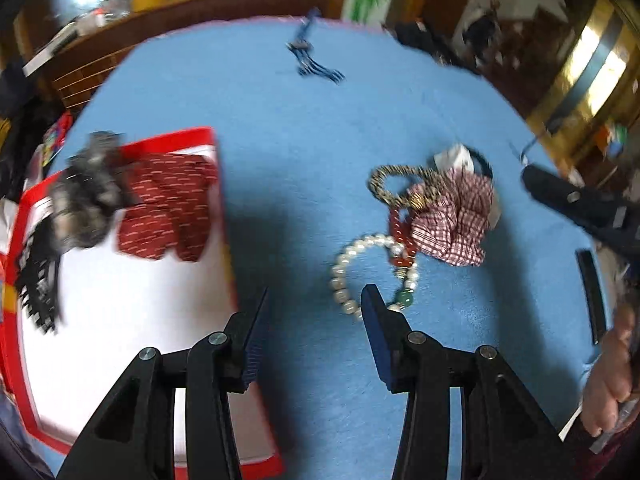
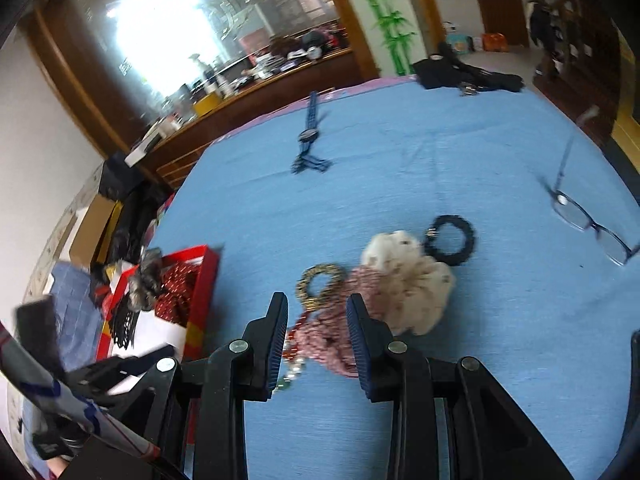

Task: Organize jewelry
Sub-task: 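Grasp the pearl bracelet with the left tool while the right tool approaches the black hair tie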

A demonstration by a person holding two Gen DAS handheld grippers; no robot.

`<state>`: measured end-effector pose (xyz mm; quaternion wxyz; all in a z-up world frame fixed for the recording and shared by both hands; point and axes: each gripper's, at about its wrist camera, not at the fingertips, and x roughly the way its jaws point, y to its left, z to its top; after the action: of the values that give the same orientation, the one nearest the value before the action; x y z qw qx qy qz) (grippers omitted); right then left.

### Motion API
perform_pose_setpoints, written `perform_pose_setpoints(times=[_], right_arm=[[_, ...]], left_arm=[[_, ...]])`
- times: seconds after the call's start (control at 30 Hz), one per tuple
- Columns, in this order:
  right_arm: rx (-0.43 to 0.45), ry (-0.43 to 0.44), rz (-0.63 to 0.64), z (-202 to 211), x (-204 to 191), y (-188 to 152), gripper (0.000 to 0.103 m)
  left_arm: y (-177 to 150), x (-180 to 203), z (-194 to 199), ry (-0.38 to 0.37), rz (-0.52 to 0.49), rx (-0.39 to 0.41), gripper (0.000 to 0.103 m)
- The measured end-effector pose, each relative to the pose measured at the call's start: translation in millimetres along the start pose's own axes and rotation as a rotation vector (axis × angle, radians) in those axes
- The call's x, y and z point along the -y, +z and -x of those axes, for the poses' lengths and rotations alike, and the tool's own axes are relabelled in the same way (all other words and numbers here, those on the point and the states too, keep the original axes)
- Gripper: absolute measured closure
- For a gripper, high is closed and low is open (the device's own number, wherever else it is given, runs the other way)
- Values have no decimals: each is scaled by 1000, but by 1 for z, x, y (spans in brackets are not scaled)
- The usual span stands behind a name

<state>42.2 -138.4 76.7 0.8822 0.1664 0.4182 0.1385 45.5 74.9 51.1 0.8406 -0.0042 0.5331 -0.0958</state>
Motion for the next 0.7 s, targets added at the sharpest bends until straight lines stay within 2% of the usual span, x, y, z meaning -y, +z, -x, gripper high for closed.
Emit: perform_pose_setpoints(times=[0.2,0.3,0.37,0.53,0.63,0.7], right_arm=[[14,-15,-35,9,27,3,70],[21,-28,-54,12,41,7,70],[25,-43,-65,12,48,11,70],[1,-141,-94,-1,73,30,70],[-39,-244,-114,-23,93,46,70],[-74,-269,-127,-39,106,53,71]], left_arm=[[17,14,-33,34,-12,-69,63],[20,15,-44,43,-12,-91,82],[19,19,-46,64,-30,-82,89],[14,29,-45,85,-72,-66,94],[9,35,-44,85,-92,-56,94],[8,36,-44,90,-94,-51,94]])
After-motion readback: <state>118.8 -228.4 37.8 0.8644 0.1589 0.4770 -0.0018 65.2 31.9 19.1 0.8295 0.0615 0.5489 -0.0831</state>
